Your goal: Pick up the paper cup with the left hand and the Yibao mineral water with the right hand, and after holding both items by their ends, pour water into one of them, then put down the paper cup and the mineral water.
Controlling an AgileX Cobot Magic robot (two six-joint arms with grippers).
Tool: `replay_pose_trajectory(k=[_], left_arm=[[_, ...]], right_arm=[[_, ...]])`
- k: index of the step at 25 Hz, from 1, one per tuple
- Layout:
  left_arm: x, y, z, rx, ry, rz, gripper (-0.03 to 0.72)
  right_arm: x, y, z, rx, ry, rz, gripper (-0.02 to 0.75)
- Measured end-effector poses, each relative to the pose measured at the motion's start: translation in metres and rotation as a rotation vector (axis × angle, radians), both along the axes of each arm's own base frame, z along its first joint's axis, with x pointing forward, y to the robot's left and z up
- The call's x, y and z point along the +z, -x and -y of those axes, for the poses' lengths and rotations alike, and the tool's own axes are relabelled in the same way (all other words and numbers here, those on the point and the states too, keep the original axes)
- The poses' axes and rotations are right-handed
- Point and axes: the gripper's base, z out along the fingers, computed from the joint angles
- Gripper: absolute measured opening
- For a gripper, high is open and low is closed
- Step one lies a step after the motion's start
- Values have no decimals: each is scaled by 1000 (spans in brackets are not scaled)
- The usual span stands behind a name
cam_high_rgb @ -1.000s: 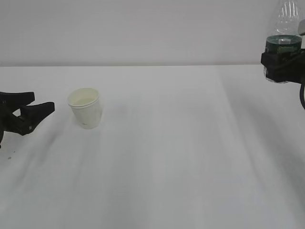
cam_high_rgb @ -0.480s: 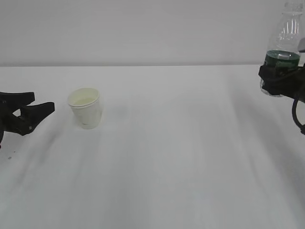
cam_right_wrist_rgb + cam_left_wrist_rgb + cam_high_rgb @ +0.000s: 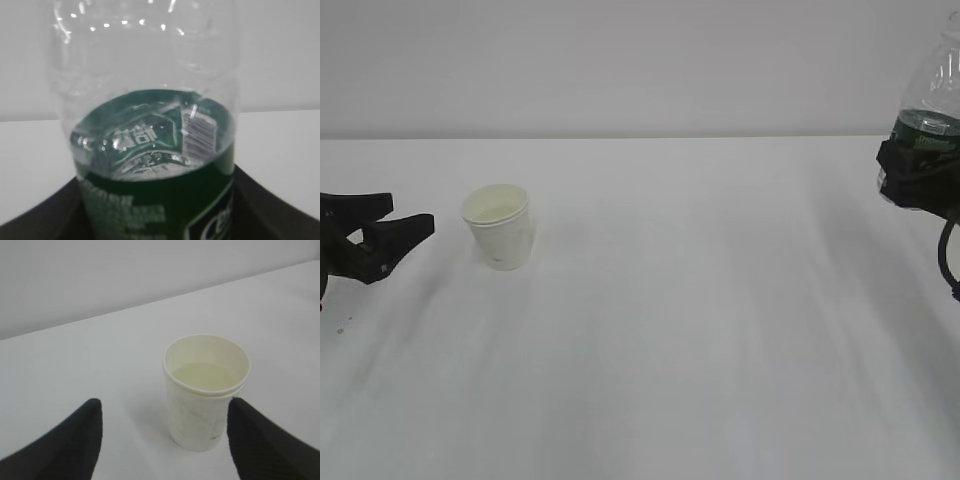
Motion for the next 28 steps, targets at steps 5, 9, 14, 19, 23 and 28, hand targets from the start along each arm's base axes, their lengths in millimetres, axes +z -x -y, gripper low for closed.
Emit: replay_pose_trajectory(k=[5, 9, 14, 19, 23, 28], left_arm=[[0, 0, 0, 0, 0, 0, 555], [0, 0, 0, -2, -1, 0, 554], [0, 0, 0, -2, -1, 0, 554], [0, 0, 0, -2, -1, 0, 553], [0, 0, 0, -1, 1, -1, 550], [0, 0, 0, -1, 1, -1, 550]], right_arm=[[-7, -2, 1, -13, -8, 6, 462], [-18, -5, 1, -14, -15, 8, 462], [-30, -6, 1, -2, 36, -2, 462], [-40, -8, 1, 3, 39, 13, 462], [-43, -8, 1, 4, 36, 22, 462], [-43, -8, 1, 6, 46, 27, 462]])
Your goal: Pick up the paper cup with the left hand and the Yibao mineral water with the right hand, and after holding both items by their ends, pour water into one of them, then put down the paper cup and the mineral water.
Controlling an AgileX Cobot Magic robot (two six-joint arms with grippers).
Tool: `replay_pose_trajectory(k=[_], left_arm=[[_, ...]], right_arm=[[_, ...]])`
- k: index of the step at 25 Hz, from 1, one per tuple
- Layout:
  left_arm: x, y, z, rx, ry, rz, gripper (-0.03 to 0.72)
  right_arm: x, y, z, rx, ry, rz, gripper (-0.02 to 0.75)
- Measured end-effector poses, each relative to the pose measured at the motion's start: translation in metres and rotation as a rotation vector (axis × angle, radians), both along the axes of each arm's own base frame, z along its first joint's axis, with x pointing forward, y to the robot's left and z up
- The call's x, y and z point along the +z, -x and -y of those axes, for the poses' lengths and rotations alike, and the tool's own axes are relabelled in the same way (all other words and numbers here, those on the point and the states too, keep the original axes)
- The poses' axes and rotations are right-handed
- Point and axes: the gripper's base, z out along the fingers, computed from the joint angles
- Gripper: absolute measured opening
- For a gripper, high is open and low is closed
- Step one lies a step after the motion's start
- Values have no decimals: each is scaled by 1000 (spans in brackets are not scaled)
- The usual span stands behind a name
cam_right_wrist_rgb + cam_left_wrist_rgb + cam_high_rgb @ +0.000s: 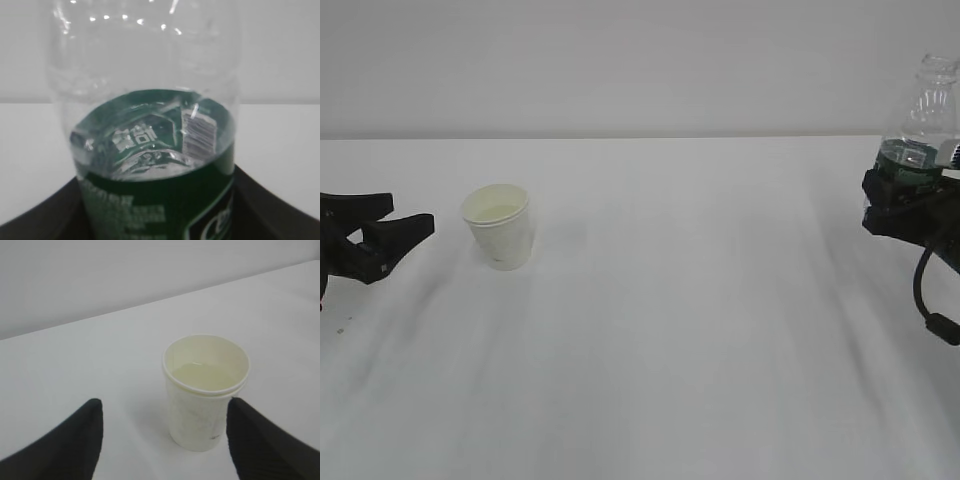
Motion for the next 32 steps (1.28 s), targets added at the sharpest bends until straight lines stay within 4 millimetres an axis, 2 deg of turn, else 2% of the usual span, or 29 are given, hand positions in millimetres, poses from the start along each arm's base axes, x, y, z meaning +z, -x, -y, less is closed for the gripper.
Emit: replay_pose_trajectory(k=[12, 20, 26, 32], left_arm=[[0, 0, 0, 0, 0, 0, 545], [0, 0, 0, -5, -2, 0, 534], [-1, 2, 2, -29, -10, -2, 522], [-1, 2, 3, -42, -14, -3, 521]], right_arm=[[-1, 0, 0, 6, 38, -1, 462], [-25, -3, 0, 8, 38, -63, 462], [-26, -6, 0, 10, 39, -58, 462], [-36, -16, 1, 9, 35, -68, 462]])
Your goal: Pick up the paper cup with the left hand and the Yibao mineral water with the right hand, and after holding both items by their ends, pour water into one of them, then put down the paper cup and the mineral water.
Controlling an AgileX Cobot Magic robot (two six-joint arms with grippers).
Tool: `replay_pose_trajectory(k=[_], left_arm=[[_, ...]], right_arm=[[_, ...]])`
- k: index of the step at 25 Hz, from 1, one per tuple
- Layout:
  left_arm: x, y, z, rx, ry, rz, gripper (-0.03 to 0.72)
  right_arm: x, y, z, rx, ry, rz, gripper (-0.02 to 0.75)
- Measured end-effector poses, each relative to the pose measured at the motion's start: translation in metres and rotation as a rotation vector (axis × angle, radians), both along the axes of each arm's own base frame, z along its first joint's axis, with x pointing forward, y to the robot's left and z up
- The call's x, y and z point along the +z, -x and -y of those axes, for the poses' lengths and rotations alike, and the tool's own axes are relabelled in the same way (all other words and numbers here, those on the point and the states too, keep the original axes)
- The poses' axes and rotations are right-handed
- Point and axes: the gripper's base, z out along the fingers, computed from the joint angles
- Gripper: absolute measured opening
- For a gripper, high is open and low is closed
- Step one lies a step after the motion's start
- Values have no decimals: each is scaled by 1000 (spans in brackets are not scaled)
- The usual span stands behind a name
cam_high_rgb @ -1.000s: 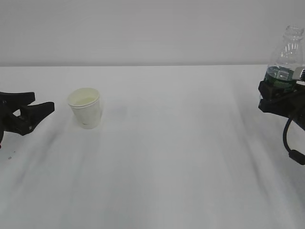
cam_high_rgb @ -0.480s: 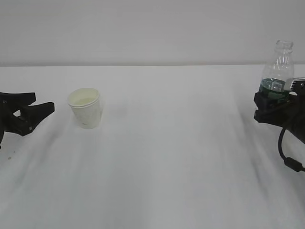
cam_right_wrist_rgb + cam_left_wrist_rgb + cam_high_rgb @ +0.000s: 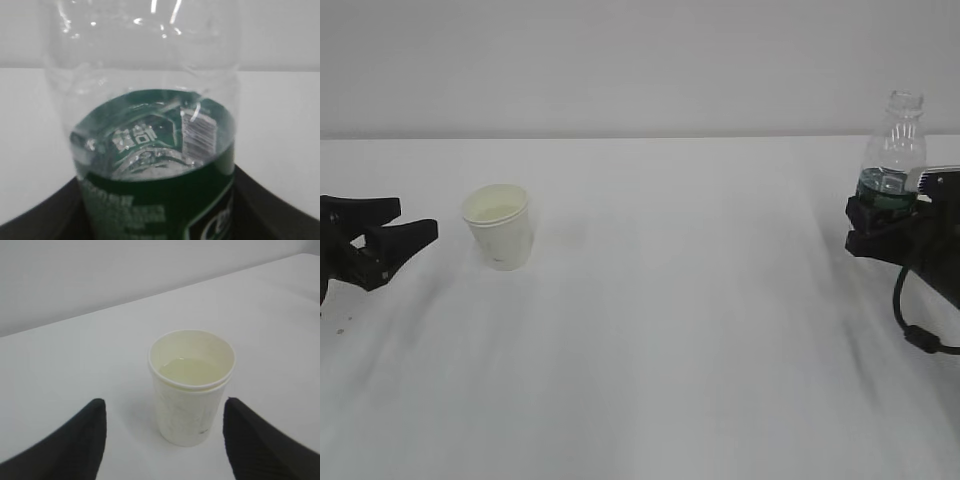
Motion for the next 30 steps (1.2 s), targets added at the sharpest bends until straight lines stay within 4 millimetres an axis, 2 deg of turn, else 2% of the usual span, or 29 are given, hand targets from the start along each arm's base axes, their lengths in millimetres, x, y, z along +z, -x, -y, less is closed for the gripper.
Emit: replay_pose_trajectory(k=[12, 21, 30], left_arm=[[0, 0, 0, -1, 0, 0, 519], [0, 0, 0, -1, 0, 0, 519], [0, 0, 0, -1, 0, 0, 519]], right_arm=[[-3, -23, 1, -3, -10, 40, 462], [-17, -31, 2, -5, -21, 22, 462], [-19, -43, 3, -5, -22, 45, 462]])
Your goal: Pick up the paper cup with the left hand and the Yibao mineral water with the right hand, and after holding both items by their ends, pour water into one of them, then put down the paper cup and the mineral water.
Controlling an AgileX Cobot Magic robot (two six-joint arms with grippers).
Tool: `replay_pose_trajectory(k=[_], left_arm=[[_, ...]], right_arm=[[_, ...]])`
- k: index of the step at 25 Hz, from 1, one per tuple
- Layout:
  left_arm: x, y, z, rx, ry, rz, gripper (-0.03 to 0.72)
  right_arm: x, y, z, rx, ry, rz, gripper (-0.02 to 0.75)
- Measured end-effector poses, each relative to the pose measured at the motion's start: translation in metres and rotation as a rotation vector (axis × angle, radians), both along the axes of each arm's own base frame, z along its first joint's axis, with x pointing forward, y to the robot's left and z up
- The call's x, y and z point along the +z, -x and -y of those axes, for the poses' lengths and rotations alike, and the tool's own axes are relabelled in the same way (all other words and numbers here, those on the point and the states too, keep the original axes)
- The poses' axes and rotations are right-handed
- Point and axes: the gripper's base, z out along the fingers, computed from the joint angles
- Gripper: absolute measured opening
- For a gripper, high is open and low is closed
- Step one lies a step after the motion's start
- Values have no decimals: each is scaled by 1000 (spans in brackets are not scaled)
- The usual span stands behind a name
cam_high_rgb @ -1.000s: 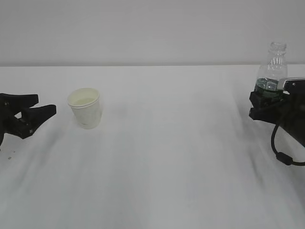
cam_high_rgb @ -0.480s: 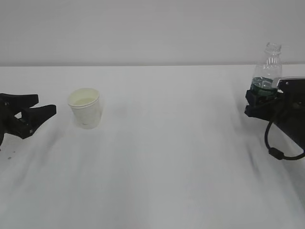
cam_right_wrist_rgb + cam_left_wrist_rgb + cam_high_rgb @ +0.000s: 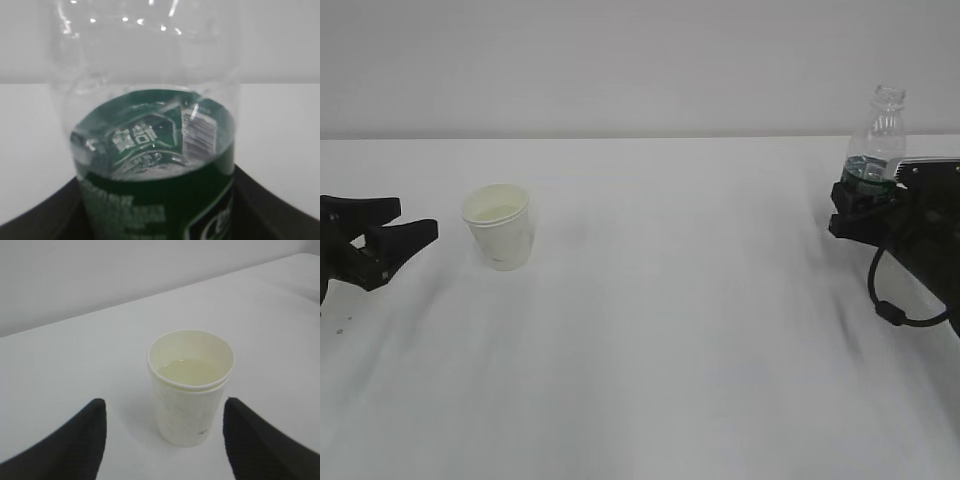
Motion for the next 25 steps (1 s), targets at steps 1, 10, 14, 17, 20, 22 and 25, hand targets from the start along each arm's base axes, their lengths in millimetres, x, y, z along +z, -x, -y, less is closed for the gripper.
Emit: replay_pose_trajectory(k=[1, 10, 14, 17, 20, 22, 25], left_arm=[[0, 0, 0, 0, 0, 0, 519], [0, 0, 0, 0, 0, 0, 519], [0, 0, 0, 0, 0, 0, 519], [0, 0, 0, 0, 0, 0, 519], [0, 0, 0, 0, 0, 0, 519], [0, 0, 0, -1, 0, 0, 519], [0, 0, 0, -1, 0, 0, 519]], right_arm=[[-1, -1, 0, 0, 0, 1, 462], [-10, -6, 0, -3, -16, -11, 462], [-10, -6, 0, -3, -17, -12, 462], [-10, -6, 0, -3, -17, -10, 462], [-10, -6, 0, -3, -17, -10, 462], [-10, -6, 0, -2, -17, -10, 462], [-10, -6, 0, 1, -16, -10, 462]])
